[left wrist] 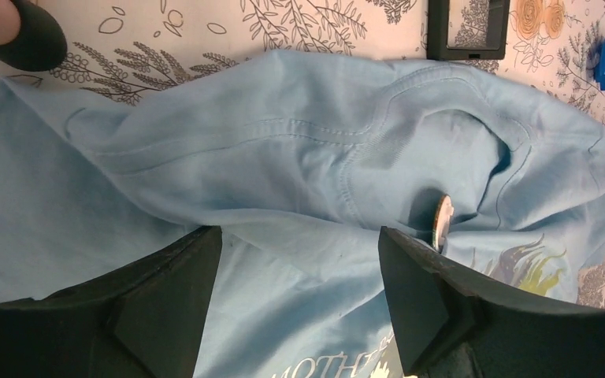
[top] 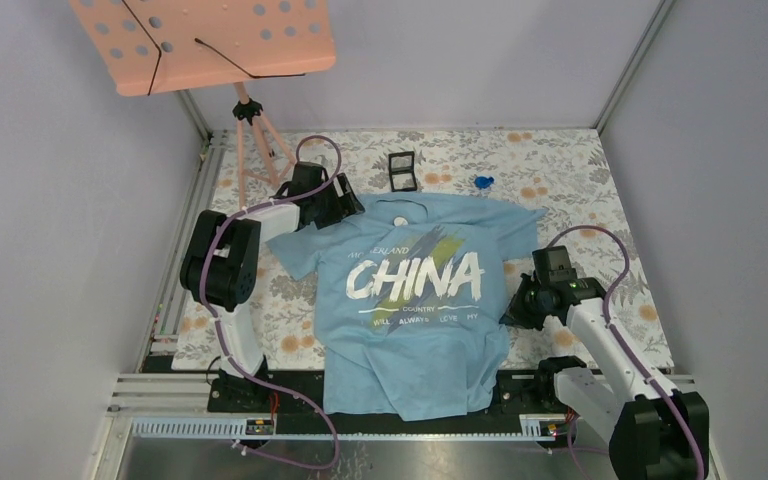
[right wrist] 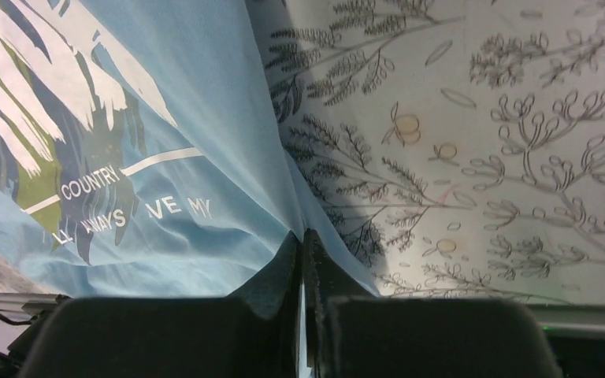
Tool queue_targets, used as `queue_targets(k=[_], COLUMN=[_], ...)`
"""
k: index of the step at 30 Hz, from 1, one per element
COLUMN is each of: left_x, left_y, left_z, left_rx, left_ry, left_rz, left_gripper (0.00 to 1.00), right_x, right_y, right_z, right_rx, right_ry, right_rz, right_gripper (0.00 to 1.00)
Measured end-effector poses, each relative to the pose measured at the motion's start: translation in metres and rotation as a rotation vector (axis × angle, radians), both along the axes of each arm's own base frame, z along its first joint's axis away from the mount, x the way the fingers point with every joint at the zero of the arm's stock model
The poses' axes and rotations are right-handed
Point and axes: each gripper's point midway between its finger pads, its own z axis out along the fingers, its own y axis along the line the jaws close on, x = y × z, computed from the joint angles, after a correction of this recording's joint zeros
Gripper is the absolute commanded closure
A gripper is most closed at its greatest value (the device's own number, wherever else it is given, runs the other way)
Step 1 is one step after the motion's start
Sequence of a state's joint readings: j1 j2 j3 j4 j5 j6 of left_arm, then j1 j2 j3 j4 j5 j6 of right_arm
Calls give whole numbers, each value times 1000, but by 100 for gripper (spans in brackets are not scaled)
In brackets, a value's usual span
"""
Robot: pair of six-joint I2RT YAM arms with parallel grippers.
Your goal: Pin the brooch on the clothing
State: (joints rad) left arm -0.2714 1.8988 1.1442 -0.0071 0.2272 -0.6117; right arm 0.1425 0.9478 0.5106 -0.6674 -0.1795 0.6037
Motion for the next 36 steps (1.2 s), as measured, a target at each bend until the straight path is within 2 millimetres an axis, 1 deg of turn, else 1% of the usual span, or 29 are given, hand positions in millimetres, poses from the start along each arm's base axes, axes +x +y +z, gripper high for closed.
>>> queue_targets(k=[4,9,15,16,20,23,26,29,31,33,36], left_x=[1,2,5,6,6,5,2,-1,-3,-1,4], left_y=[3,3,4,5,6,6,7,-5,-24,-42,-70], left_z=[-1,-6,-7,-7,-7,-6,6,29,45,56,65], left_rx=[-12,-28,-52,-54,-51,-19,39,93,122,145,173], left_ry=[8,21,22,23,20,9,-28,-105,-147,-175,-210], left_rz=[7,9,15,18,19,13,6,-34,-88,-137,-209], left_gripper=[22,22,22,22,22,22,22,22,22,23,27], right_x=[-14,-35,-52,-54,-60,-61,-61,-59,-58,-58,-58], right_y=[2,-6,-14,-14,-16,-19,-22,-24,-24,-24,-24], right_z=[4,8,13,13,14,14,18,20,20,20,20], right_rx=[16,-19,-54,-56,-59,-76,-92,-102,-102,-102,-102], right_ry=[34,93,126,133,141,144,140,130,128,127,127], right_rz=[-19,-44,-72,-77,-93,-104,-111,-116,-116,-116,-116], right_gripper=[100,100,100,98,93,93,94,95,95,96,96])
